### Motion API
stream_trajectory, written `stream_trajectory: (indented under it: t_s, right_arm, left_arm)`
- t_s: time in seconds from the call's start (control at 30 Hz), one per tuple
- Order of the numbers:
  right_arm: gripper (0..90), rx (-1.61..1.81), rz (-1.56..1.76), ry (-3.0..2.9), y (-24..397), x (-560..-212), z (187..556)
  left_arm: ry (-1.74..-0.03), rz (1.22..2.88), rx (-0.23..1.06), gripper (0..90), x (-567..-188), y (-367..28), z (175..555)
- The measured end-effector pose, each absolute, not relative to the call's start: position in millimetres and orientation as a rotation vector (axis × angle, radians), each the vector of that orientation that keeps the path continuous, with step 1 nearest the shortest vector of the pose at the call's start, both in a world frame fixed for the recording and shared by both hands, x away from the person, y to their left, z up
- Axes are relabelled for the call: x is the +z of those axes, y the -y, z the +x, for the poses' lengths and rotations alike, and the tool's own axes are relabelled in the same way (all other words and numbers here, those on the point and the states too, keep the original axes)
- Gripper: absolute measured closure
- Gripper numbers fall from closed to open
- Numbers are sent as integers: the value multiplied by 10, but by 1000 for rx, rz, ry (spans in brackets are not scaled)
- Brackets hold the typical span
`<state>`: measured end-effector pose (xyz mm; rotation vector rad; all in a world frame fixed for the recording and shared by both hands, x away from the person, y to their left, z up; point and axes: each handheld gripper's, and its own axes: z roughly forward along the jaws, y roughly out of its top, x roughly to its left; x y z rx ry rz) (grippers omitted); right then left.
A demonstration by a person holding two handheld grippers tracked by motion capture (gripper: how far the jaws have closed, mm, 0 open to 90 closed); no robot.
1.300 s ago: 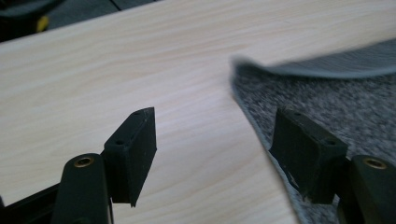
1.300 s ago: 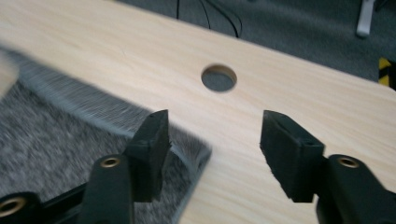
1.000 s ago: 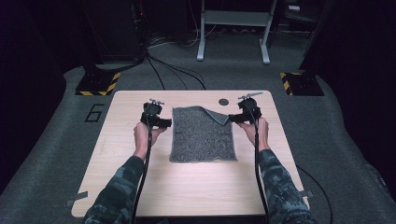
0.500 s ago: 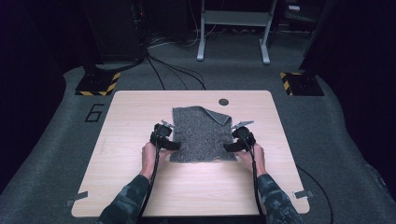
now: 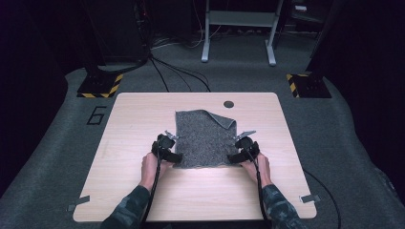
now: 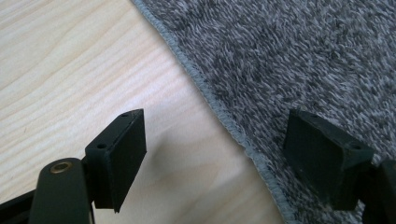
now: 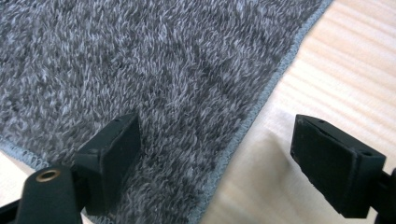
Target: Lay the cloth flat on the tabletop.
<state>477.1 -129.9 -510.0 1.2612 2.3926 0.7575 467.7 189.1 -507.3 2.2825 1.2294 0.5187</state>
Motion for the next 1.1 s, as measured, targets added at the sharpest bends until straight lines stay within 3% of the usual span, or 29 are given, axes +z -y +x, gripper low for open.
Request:
stream_trajectory:
  t_s: [1.1]
  right_arm:
    - [161,843,1186,-2459,1275,-5144,3992]
  left_arm:
    - [-1197,2229,565,198,-5136,-2190,3854]
